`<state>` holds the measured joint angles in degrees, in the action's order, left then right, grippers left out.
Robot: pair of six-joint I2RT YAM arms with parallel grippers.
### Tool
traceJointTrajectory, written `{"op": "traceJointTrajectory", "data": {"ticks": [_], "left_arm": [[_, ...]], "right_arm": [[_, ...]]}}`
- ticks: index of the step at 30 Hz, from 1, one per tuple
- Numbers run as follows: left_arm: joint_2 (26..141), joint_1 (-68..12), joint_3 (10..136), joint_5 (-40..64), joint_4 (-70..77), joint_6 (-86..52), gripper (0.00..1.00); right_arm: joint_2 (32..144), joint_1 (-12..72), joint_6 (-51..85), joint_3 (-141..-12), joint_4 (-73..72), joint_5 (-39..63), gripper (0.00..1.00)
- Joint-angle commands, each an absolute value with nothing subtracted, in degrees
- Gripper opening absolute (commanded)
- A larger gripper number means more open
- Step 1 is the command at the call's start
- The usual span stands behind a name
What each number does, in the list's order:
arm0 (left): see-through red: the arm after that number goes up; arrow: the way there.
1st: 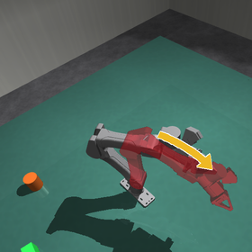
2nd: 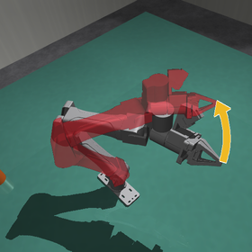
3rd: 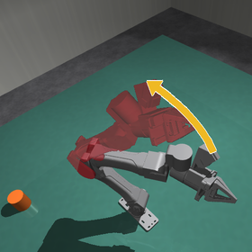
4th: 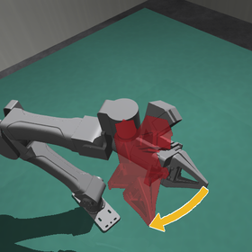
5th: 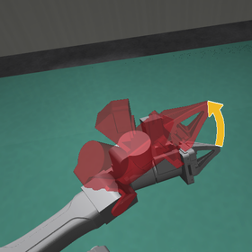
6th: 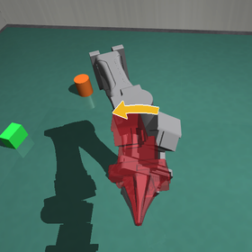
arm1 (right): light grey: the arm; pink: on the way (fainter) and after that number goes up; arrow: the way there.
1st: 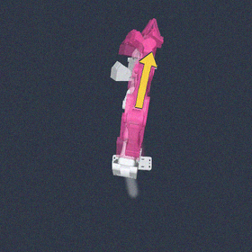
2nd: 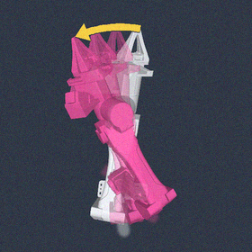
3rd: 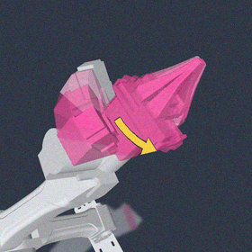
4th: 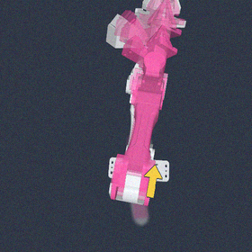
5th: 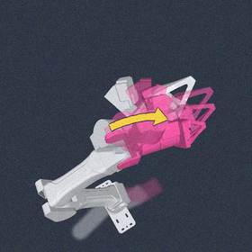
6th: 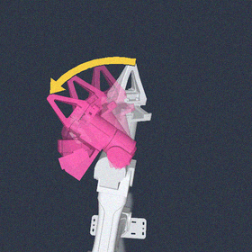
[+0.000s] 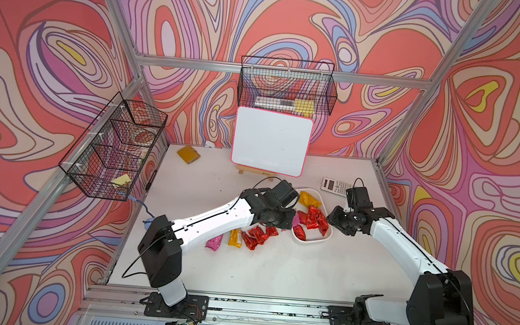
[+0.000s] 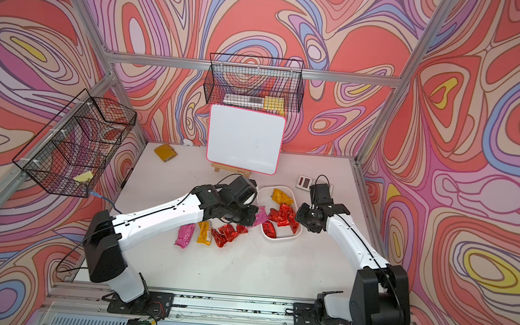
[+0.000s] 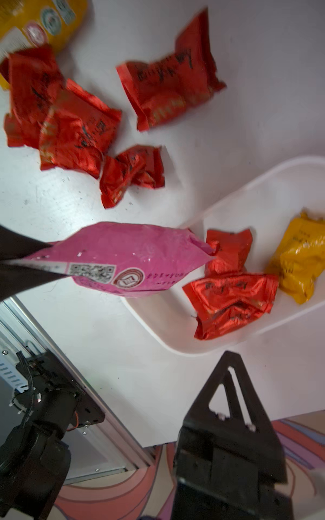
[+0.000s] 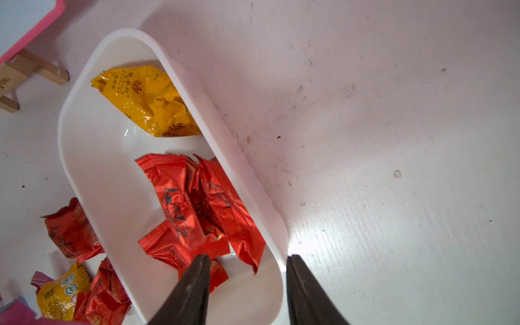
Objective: Take the tea bags out of the storage box
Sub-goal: Place the tea bag at the center of the board.
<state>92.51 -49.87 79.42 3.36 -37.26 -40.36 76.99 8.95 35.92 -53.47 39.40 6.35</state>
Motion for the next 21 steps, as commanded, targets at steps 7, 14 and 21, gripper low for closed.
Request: {"op": "traceJointTrajectory", "data": {"ticks": [7, 14, 21], "left_arm": [[78.8, -37.9, 58.2, -10.2, -20.4, -53.4, 0.0], [83.4, -33.7, 54.7, -11.8, -15.8, -52.2, 0.0], [89.8, -32.9, 52.5, -11.0, -9.8, -53.0, 0.1]], "right_arm": [[78.4, 8.6, 33.3, -56.2, 39.2, 7.7, 0.46], [78.0, 8.6, 33.2, -56.8, 39.9, 8.0, 0.46], [76.6, 8.6, 33.2, -57.2, 41.2, 7.8, 0.46]]}}
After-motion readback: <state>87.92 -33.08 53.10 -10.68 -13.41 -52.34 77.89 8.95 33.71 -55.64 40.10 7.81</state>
